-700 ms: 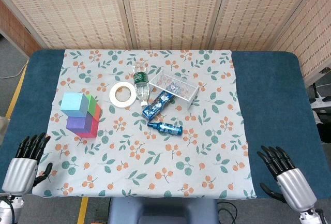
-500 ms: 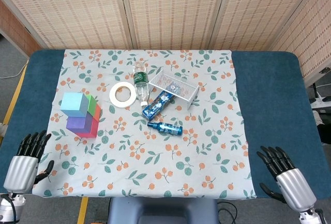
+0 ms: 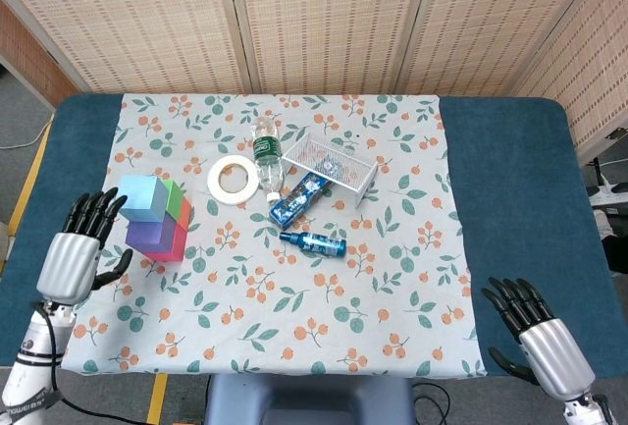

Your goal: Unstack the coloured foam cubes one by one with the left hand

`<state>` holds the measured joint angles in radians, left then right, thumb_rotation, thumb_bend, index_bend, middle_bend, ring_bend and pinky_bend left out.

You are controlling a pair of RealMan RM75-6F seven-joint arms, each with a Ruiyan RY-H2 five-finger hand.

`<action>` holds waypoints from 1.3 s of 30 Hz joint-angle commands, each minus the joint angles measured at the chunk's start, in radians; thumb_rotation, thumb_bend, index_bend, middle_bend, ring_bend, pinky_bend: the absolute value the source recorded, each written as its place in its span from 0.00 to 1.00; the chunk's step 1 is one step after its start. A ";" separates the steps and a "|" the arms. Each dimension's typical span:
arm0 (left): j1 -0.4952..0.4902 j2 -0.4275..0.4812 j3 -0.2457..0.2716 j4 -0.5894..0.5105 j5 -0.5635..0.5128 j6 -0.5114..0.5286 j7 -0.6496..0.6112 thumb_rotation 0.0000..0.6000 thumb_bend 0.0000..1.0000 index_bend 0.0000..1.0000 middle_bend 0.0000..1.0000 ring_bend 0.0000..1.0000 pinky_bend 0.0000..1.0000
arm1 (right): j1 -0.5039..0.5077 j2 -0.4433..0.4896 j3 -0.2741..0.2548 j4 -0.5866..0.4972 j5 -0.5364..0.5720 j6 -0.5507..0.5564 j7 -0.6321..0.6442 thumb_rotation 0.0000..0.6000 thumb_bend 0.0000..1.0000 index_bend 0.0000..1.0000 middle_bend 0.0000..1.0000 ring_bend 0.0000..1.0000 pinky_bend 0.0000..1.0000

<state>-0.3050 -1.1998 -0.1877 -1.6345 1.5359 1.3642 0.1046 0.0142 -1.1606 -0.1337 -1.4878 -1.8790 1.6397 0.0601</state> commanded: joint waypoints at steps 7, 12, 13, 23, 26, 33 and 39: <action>-0.182 0.034 -0.072 -0.009 -0.210 -0.278 0.088 1.00 0.39 0.00 0.00 0.00 0.04 | 0.001 -0.003 0.011 0.001 0.012 0.000 -0.014 1.00 0.17 0.00 0.00 0.00 0.00; -0.211 0.034 -0.082 0.010 -0.275 -0.311 0.110 1.00 0.39 0.00 0.00 0.00 0.04 | -0.001 -0.002 0.015 0.000 0.018 0.004 -0.014 1.00 0.17 0.00 0.00 0.00 0.00; -0.218 0.037 -0.083 0.012 -0.291 -0.327 0.101 1.00 0.39 0.00 0.00 0.00 0.04 | 0.000 -0.001 0.014 0.000 0.019 0.001 -0.013 1.00 0.17 0.00 0.00 0.00 0.00; -0.263 0.026 -0.070 0.076 -0.364 -0.393 0.086 1.00 0.39 0.00 0.00 0.00 0.03 | -0.006 0.001 0.022 -0.003 0.026 0.015 -0.021 1.00 0.17 0.00 0.00 0.00 0.00; -0.271 0.020 -0.066 0.093 -0.376 -0.399 0.080 1.00 0.39 0.00 0.02 0.09 0.03 | -0.006 0.002 0.021 -0.003 0.024 0.016 -0.018 1.00 0.17 0.00 0.00 0.00 0.00; -0.285 0.011 -0.056 0.121 -0.401 -0.414 0.065 1.00 0.37 0.08 0.22 0.32 0.05 | -0.004 0.006 0.017 -0.008 0.024 0.004 -0.014 1.00 0.17 0.00 0.00 0.00 0.00; -0.281 0.002 -0.054 0.127 -0.366 -0.367 0.036 1.00 0.47 0.32 0.51 0.48 0.15 | -0.004 0.008 0.015 -0.011 0.024 0.001 -0.014 1.00 0.17 0.00 0.00 0.00 0.00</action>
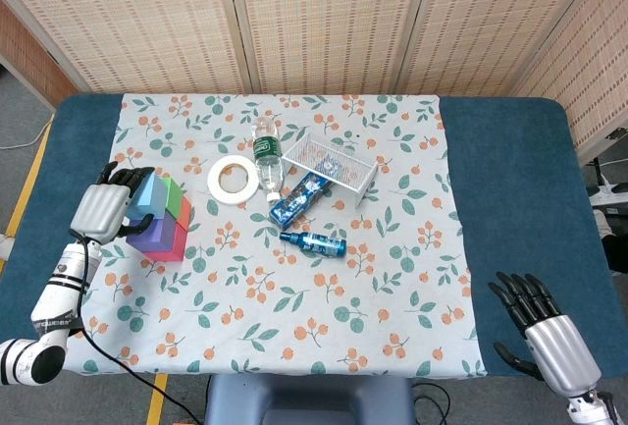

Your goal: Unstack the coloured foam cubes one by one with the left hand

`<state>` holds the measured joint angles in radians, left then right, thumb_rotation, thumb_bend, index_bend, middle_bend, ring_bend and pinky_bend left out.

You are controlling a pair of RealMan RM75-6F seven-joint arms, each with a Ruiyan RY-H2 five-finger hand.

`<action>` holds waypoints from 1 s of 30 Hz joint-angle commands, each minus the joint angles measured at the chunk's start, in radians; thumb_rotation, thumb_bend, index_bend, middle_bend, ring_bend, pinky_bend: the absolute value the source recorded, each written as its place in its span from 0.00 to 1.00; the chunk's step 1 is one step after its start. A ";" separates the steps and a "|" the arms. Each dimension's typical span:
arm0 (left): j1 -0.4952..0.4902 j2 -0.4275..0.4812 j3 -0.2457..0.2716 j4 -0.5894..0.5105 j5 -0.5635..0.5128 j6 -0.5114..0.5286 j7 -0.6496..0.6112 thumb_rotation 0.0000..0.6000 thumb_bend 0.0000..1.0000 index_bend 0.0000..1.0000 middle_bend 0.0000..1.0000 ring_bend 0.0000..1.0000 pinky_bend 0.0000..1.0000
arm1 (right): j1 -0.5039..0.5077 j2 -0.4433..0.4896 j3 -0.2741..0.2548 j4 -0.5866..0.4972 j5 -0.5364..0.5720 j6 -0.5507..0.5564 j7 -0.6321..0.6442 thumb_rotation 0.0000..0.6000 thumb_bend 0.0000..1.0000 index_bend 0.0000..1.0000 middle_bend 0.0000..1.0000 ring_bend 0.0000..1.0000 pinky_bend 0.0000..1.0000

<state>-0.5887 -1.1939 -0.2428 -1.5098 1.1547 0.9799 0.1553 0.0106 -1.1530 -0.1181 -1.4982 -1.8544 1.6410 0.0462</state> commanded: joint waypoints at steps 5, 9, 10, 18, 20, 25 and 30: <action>0.012 -0.011 0.002 0.013 0.060 0.076 -0.039 1.00 0.55 0.38 0.55 0.51 0.20 | 0.000 0.003 -0.004 -0.004 -0.002 -0.004 0.000 1.00 0.17 0.00 0.00 0.00 0.00; 0.028 -0.002 0.007 0.002 0.103 0.134 -0.046 1.00 0.60 0.40 0.56 0.53 0.23 | -0.001 0.004 -0.005 -0.005 -0.006 -0.003 -0.004 1.00 0.17 0.00 0.00 0.00 0.00; 0.036 0.006 0.010 -0.007 0.115 0.153 -0.043 1.00 0.60 0.40 0.56 0.53 0.23 | -0.001 0.004 -0.006 -0.005 -0.007 -0.003 -0.005 1.00 0.17 0.00 0.00 0.00 0.00; 0.211 0.135 0.132 -0.142 0.256 0.358 -0.022 1.00 0.58 0.40 0.55 0.52 0.25 | 0.006 0.007 -0.011 -0.006 -0.009 -0.020 0.005 1.00 0.17 0.00 0.00 0.00 0.00; 0.270 0.140 0.178 -0.150 0.312 0.431 -0.031 1.00 0.57 0.40 0.55 0.52 0.25 | 0.008 0.005 -0.015 -0.007 -0.011 -0.025 0.013 1.00 0.17 0.00 0.00 0.00 0.00; 0.373 0.105 0.279 -0.113 0.416 0.523 -0.048 1.00 0.56 0.40 0.55 0.52 0.25 | 0.014 0.006 -0.025 -0.008 -0.022 -0.033 0.032 1.00 0.17 0.00 0.00 0.00 0.00; 0.411 0.034 0.339 -0.051 0.446 0.495 -0.072 1.00 0.53 0.40 0.54 0.52 0.25 | 0.014 0.005 -0.031 -0.005 -0.031 -0.033 0.033 1.00 0.17 0.00 0.00 0.00 0.00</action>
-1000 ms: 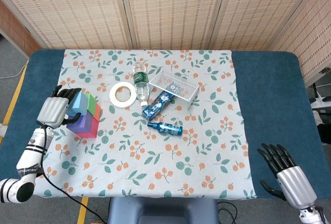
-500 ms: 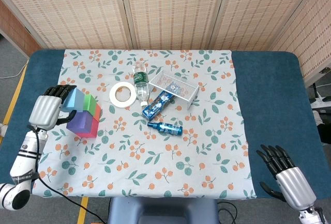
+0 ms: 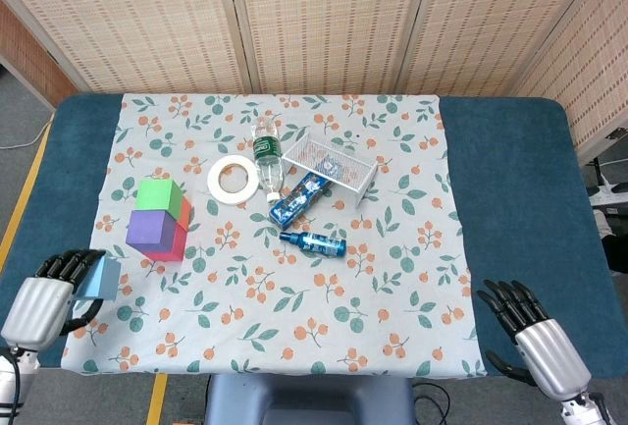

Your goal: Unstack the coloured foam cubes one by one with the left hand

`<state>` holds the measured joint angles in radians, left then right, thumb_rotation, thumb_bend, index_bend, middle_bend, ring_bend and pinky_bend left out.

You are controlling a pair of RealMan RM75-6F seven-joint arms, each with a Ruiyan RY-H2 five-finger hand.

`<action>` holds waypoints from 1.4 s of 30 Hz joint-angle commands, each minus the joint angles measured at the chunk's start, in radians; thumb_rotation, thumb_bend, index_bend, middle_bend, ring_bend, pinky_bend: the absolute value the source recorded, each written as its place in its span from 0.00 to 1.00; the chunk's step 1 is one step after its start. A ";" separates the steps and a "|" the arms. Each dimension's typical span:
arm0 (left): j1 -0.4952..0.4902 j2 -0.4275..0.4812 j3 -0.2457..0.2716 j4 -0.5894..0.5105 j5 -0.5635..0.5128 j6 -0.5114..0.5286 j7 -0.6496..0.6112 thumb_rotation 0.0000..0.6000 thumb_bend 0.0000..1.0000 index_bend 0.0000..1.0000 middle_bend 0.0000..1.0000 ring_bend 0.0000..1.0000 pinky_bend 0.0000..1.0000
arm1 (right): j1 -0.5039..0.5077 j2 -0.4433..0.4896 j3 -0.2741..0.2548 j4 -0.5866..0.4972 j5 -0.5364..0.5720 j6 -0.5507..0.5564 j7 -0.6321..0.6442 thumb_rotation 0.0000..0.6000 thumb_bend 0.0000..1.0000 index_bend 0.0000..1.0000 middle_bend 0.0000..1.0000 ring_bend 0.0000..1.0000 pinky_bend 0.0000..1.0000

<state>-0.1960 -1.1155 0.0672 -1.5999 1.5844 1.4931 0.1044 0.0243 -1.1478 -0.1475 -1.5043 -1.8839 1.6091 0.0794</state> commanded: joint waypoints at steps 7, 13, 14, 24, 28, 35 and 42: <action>0.014 -0.127 0.049 0.123 0.009 -0.106 -0.048 1.00 0.48 0.36 0.51 0.46 0.19 | -0.002 0.004 -0.006 -0.002 -0.011 0.013 0.006 1.00 0.17 0.00 0.00 0.00 0.00; 0.013 -0.163 0.053 0.149 0.023 -0.123 -0.034 1.00 0.43 0.17 0.31 0.26 0.20 | -0.004 0.006 -0.005 0.001 -0.014 0.021 0.012 1.00 0.17 0.00 0.00 0.00 0.00; 0.014 -0.166 0.055 0.151 0.024 -0.128 -0.036 1.00 0.42 0.13 0.28 0.23 0.20 | -0.004 0.006 -0.006 0.001 -0.014 0.022 0.013 1.00 0.17 0.00 0.00 0.00 0.00; 0.021 -0.188 0.060 0.164 0.021 -0.144 -0.104 1.00 0.37 0.00 0.02 0.00 0.14 | -0.006 0.006 -0.006 0.001 -0.017 0.027 0.012 1.00 0.17 0.00 0.00 0.00 0.00; 0.022 -0.187 0.065 0.173 0.026 -0.151 -0.144 1.00 0.37 0.00 0.00 0.00 0.11 | -0.007 0.004 -0.006 0.002 -0.017 0.028 0.008 1.00 0.17 0.00 0.00 0.00 0.00; 0.036 -0.138 0.022 0.132 0.046 -0.046 -0.159 1.00 0.37 0.00 0.00 0.00 0.11 | -0.008 0.006 -0.005 0.001 -0.016 0.034 0.012 1.00 0.17 0.00 0.00 0.00 0.00; 0.031 -0.087 -0.146 0.132 -0.177 -0.037 -0.141 1.00 0.46 0.04 0.24 0.14 0.15 | -0.008 0.012 -0.009 0.001 -0.024 0.038 0.020 1.00 0.17 0.00 0.00 0.00 0.00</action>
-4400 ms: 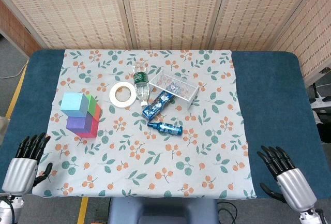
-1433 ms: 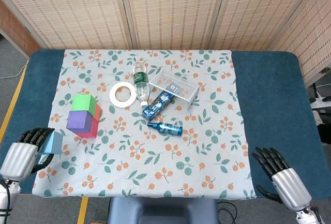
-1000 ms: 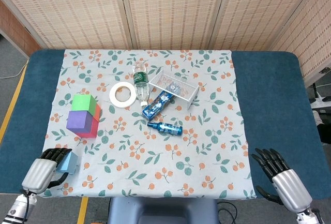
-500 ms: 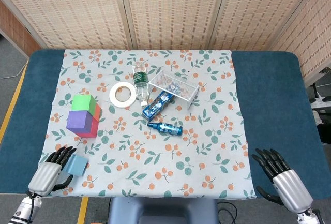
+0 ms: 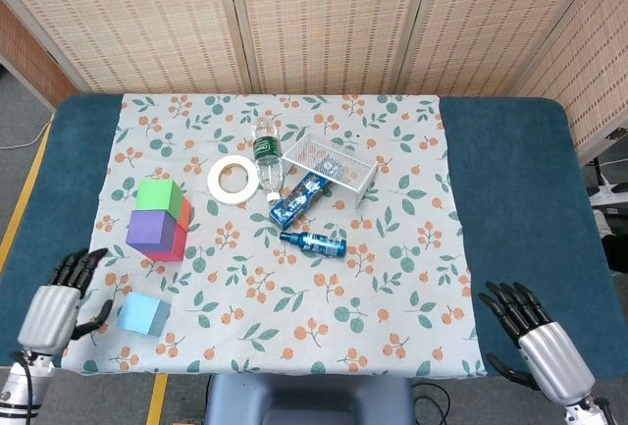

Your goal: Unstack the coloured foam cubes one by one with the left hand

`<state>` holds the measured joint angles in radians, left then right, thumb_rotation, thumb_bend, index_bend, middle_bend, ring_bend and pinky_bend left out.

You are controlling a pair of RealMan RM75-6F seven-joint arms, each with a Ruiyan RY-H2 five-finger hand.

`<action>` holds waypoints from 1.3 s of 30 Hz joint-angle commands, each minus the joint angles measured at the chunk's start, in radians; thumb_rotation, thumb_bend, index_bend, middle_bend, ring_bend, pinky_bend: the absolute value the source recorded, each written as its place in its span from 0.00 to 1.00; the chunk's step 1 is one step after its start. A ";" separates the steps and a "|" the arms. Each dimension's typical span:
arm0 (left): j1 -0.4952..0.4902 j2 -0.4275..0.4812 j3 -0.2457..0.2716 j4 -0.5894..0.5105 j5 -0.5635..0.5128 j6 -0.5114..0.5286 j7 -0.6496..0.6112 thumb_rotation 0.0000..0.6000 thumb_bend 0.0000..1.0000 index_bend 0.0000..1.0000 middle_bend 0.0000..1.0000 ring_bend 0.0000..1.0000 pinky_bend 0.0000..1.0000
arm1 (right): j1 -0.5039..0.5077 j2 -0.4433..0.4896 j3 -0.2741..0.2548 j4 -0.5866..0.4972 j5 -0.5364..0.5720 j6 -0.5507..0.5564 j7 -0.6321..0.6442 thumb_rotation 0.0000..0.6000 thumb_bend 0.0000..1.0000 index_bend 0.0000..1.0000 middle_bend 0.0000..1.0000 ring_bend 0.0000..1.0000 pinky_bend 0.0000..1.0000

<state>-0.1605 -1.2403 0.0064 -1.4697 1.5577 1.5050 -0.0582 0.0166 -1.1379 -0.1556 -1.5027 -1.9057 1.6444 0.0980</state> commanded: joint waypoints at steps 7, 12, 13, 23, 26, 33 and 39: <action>-0.058 0.039 -0.112 0.017 -0.256 -0.218 0.016 1.00 0.48 0.14 0.31 0.18 0.15 | -0.001 -0.001 -0.003 -0.002 -0.006 -0.002 -0.008 1.00 0.17 0.00 0.00 0.00 0.00; -0.117 -0.007 -0.131 0.054 -0.279 -0.293 0.073 1.00 0.48 0.15 0.31 0.18 0.15 | 0.001 0.004 -0.009 -0.006 -0.011 -0.005 0.002 1.00 0.17 0.00 0.00 0.00 0.00; -0.126 -0.013 -0.134 0.057 -0.281 -0.301 0.078 1.00 0.48 0.15 0.31 0.18 0.15 | 0.001 0.005 -0.009 -0.006 -0.011 -0.003 0.004 1.00 0.17 0.00 0.00 0.00 0.00; -0.171 -0.049 -0.130 0.013 -0.246 -0.306 0.170 1.00 0.48 0.16 0.31 0.18 0.15 | 0.004 0.007 -0.004 -0.005 0.003 -0.010 0.014 1.00 0.17 0.00 0.00 0.00 0.00; -0.171 -0.060 -0.128 -0.022 -0.208 -0.259 0.206 1.00 0.48 0.16 0.30 0.19 0.14 | 0.005 0.007 -0.003 -0.006 0.004 -0.013 0.013 1.00 0.17 0.00 0.00 0.00 0.00; -0.196 -0.072 -0.117 -0.100 -0.137 -0.239 0.240 1.00 0.48 0.16 0.29 0.21 0.14 | 0.006 0.009 -0.004 -0.008 0.005 -0.015 0.017 1.00 0.17 0.00 0.00 0.00 0.00; -0.238 -0.103 -0.124 -0.135 -0.093 -0.250 0.264 1.00 0.47 0.16 0.28 0.21 0.15 | 0.003 0.013 -0.002 -0.009 0.005 -0.003 0.023 1.00 0.17 0.00 0.00 0.00 0.00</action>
<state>-0.3897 -1.3346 -0.1158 -1.5956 1.4524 1.2538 0.1969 0.0205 -1.1253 -0.1583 -1.5117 -1.9008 1.6401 0.1204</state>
